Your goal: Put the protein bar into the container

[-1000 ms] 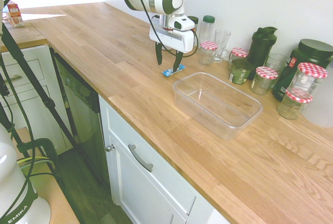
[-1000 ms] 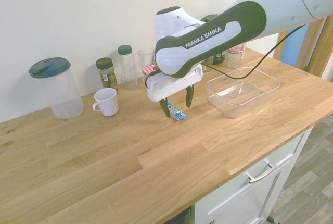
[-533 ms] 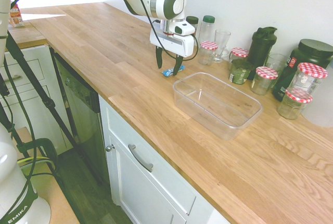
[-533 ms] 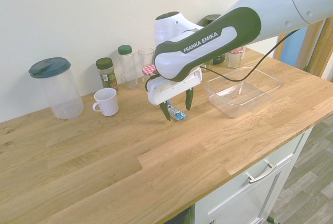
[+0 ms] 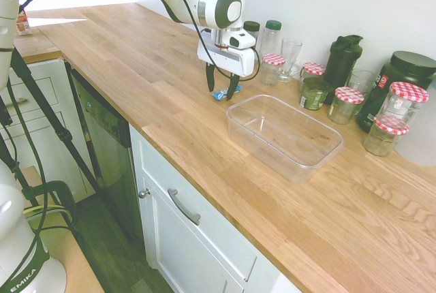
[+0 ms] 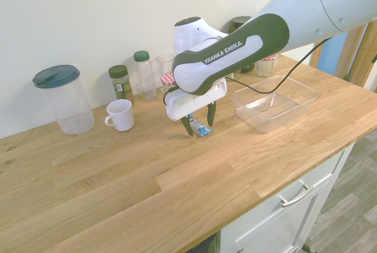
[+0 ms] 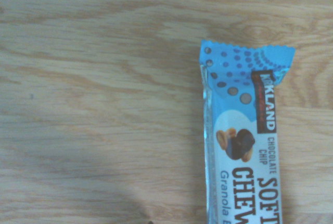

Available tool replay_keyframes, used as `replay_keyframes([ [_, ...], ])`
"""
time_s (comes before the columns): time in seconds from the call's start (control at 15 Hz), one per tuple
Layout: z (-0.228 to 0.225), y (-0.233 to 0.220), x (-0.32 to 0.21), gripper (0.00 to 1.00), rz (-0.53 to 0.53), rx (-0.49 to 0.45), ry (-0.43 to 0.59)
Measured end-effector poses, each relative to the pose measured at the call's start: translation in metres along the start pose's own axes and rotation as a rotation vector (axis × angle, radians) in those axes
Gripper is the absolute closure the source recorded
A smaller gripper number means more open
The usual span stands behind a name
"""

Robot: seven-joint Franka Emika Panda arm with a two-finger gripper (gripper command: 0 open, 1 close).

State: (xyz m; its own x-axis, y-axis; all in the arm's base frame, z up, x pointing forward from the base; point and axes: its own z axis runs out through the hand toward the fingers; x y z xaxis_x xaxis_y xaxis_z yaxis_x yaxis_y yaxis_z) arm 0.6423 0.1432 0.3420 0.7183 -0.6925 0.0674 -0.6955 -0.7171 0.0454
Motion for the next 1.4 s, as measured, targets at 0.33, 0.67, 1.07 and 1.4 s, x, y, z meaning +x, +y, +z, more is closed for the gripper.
replay_keyframes([
  [0.33,0.005,-0.011,0.005,1.00,-0.001,0.006,0.004],
  [0.67,0.006,-0.012,0.011,1.00,0.006,0.004,0.012],
  [1.07,-0.029,-0.004,0.020,1.00,0.017,0.039,0.046],
  [1.4,-0.122,0.081,0.034,1.00,0.061,0.107,0.116],
])
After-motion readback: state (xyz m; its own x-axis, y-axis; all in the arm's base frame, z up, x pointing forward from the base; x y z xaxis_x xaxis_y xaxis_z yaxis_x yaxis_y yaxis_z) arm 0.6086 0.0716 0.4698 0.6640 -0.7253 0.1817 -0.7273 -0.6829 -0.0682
